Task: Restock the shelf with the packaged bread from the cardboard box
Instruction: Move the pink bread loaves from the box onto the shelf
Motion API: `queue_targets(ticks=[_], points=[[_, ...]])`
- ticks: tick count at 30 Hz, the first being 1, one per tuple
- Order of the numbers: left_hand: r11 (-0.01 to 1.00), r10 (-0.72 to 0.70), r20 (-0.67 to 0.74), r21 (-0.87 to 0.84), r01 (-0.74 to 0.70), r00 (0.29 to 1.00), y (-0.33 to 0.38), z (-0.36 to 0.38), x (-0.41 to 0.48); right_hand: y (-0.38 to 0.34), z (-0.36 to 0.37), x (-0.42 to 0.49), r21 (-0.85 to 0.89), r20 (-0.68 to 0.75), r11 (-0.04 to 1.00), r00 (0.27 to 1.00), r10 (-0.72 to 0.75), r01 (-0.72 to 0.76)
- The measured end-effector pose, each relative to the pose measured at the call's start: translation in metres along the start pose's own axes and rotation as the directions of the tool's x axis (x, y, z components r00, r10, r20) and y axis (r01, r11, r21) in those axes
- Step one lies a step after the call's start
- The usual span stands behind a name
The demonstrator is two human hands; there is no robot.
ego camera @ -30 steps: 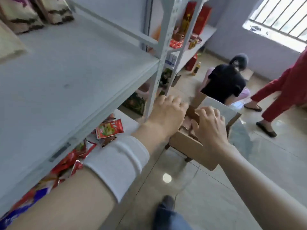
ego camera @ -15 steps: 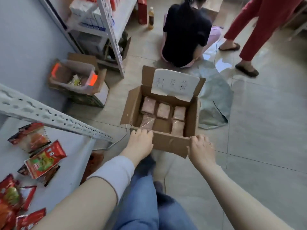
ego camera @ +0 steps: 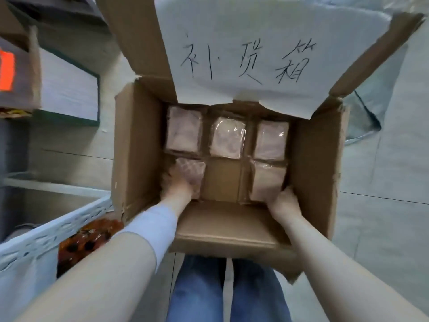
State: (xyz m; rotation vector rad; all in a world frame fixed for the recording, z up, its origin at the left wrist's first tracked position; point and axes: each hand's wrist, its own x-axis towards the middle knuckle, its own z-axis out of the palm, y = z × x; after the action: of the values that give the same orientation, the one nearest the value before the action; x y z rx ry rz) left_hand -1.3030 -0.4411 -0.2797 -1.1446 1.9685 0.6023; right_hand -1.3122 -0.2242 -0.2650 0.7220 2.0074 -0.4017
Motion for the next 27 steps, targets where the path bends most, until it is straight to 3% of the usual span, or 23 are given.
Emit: queue_targets(ticks=[6, 9, 12, 14, 17, 19, 21, 23, 27], points=[[0.993, -0.117, -0.176, 0.007, 0.12, 0.977, -0.004, 0.027, 0.032, -0.005, 0.021, 0.035, 0.049, -0.038, 0.989, 0.989, 0.142, -0.14], [0.99, -0.082, -0.074, 0.109, 0.09, 0.994, -0.011, 0.017, 0.042, -0.003, 0.016, 0.029, 0.038, 0.006, 0.985, 0.986, 0.167, -0.168], [0.999, -0.025, 0.077, 0.024, 0.024, 0.997, -0.014, 0.002, 0.039, 0.005, 0.006, 0.015, 0.074, 0.065, 0.995, 0.996, 0.057, -0.062], [0.995, -0.039, 0.1, -0.085, 0.048, 0.994, -0.016, -0.01, 0.021, 0.012, -0.007, -0.002, 0.205, 0.056, 0.979, 0.998, 0.007, -0.019], [0.946, -0.088, 0.088, -0.305, 0.111, 0.992, -0.022, -0.031, -0.017, 0.017, -0.03, -0.038, 0.46, 0.122, 0.883, 0.992, 0.039, -0.091], [0.934, -0.055, 0.019, -0.353, 0.058, 0.998, -0.026, -0.051, -0.049, 0.018, -0.046, -0.067, 0.628, 0.173, 0.772, 0.985, -0.017, -0.098], [0.915, -0.021, -0.081, -0.404, -0.014, 0.996, -0.032, -0.073, -0.088, 0.019, -0.062, -0.098, 0.67, 0.144, 0.742, 0.983, -0.117, -0.01], [0.825, 0.011, -0.126, -0.559, -0.08, 0.992, -0.046, -0.097, -0.134, 0.02, -0.078, -0.137, 0.64, 0.104, 0.754, 0.955, -0.276, 0.149], [0.472, 0.047, -0.242, -0.85, -0.235, 0.969, -0.102, -0.148, -0.255, 0.022, -0.103, -0.237, 0.56, 0.074, 0.694, 0.807, -0.586, 0.453]])
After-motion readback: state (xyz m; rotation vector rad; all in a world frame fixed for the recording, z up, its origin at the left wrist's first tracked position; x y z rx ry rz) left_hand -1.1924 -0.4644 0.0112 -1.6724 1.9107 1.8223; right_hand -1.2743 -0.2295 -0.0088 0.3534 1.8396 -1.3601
